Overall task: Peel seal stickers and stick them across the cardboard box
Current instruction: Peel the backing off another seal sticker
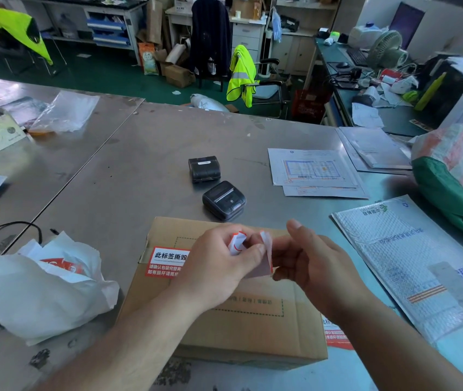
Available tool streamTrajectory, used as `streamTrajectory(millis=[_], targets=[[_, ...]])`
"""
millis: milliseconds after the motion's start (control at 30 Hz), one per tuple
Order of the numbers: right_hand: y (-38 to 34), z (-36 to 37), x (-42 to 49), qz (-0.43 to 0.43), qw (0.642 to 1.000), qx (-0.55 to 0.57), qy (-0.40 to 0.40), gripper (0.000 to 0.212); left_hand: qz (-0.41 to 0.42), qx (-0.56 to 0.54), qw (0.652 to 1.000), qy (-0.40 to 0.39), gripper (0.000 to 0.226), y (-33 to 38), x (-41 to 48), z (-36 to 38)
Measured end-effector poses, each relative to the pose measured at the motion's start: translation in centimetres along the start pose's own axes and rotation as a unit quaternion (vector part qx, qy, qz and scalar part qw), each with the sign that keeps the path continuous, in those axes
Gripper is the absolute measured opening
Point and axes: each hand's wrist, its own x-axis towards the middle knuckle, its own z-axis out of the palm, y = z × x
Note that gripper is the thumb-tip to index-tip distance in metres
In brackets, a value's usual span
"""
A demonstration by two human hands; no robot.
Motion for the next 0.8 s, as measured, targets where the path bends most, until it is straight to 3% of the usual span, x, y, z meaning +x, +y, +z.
streamTrajectory(millis=[233, 467, 600, 800], targets=[[0.3, 0.4, 0.0, -0.010, 1.000, 0.017, 0.001, 0.045, 0.007, 0.039, 0.999, 0.029, 0.019, 0.4, 0.0, 0.3], [0.9, 0.1, 0.3, 0.034, 0.996, 0.080, 0.012, 0.050, 0.013, 0.044, 0.999, 0.029, 0.019, 0.5, -0.3, 0.6], [1.1, -0.1, 0.3, 0.048, 0.995, 0.086, -0.007, 0.035, 0.015, 0.052, 0.998, 0.033, 0.020, 0.4, -0.4, 0.6], [1.3, -0.1, 0.3, 0.061, 0.995, 0.084, -0.012, 0.033, 0.021, 0.046, 0.998, 0.021, 0.018, 0.2, -0.3, 0.6]])
